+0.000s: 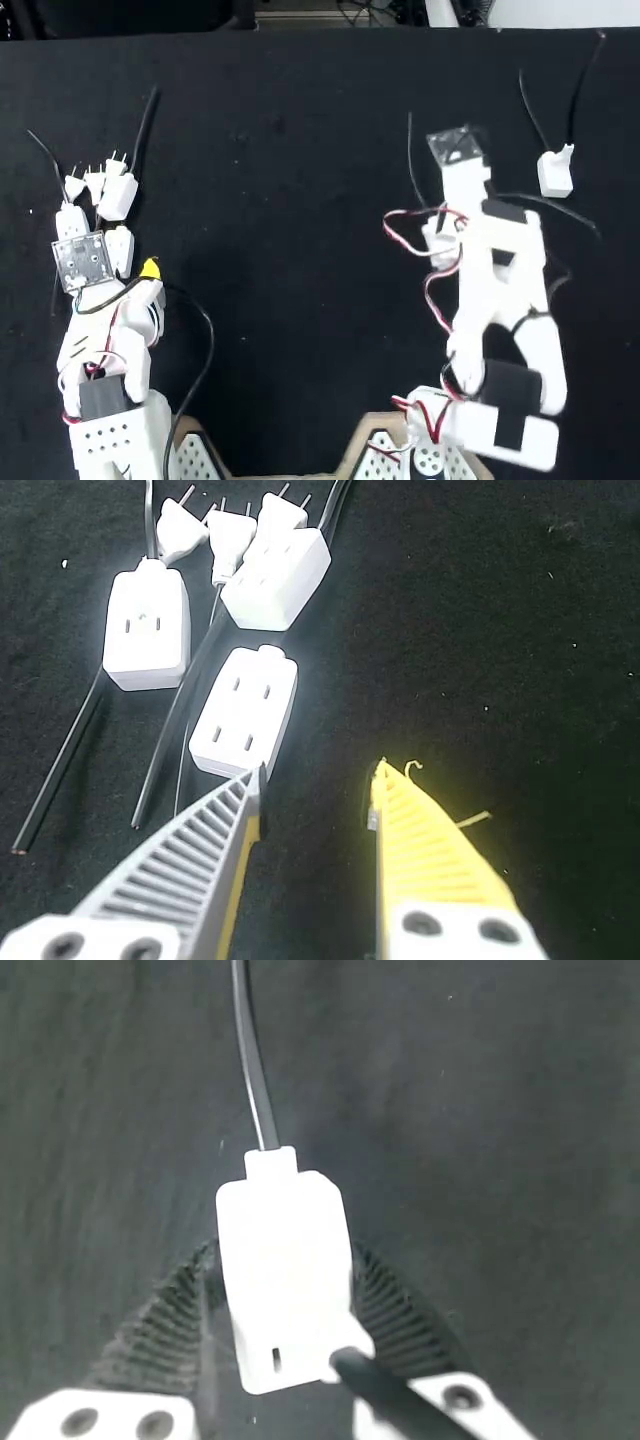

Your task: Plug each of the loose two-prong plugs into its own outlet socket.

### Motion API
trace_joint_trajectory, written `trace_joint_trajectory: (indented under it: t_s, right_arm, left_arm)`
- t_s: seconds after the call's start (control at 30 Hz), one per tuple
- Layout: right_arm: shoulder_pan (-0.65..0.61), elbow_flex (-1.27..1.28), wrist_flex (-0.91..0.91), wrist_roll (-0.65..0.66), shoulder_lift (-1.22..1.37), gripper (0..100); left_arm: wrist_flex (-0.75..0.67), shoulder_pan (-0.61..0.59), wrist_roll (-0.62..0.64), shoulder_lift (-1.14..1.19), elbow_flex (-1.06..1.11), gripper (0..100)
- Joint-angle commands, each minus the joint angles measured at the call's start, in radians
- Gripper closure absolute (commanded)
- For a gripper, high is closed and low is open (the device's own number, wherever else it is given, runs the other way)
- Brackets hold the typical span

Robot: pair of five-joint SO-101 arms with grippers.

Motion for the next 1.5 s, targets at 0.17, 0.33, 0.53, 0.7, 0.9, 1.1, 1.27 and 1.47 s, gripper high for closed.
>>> trace_joint_trajectory:
  t_s: [0.17,0.33,0.53,0.7,0.9,1.1,1.27,1.47]
  right_arm:
    - [0.000,-0.320,0.011,-0.103,0.220,98.8]
    - [0.000,-0.475,0.058,-0.124,0.374,98.7]
    - [0.031,-0.682,0.152,-0.129,0.498,98.7]
    - [0.044,-0.826,0.253,-0.129,0.559,98.7]
    - [0.043,-0.921,0.315,-0.129,0.590,98.7]
    - [0.063,-0.924,0.319,-0.123,0.585,98.7]
    - [0.092,-0.923,0.307,-0.123,0.593,98.7]
    - [0.094,-0.932,0.239,-0.127,0.630,98.8]
  left_arm:
    - [0.002,-0.008,0.008,-0.003,0.021,82]
    - [0.002,-0.008,0.008,-0.005,0.021,82]
    - [0.002,-0.008,0.008,-0.005,0.021,82]
    - [0.002,-0.008,0.008,-0.005,0.021,82]
    - [0.002,-0.008,0.008,-0.005,0.021,82]
    - [0.002,-0.005,0.008,-0.005,0.021,82]
    - [-0.003,-0.005,0.008,-0.005,0.021,82]
    - [-0.005,-0.007,0.008,-0.005,0.021,82]
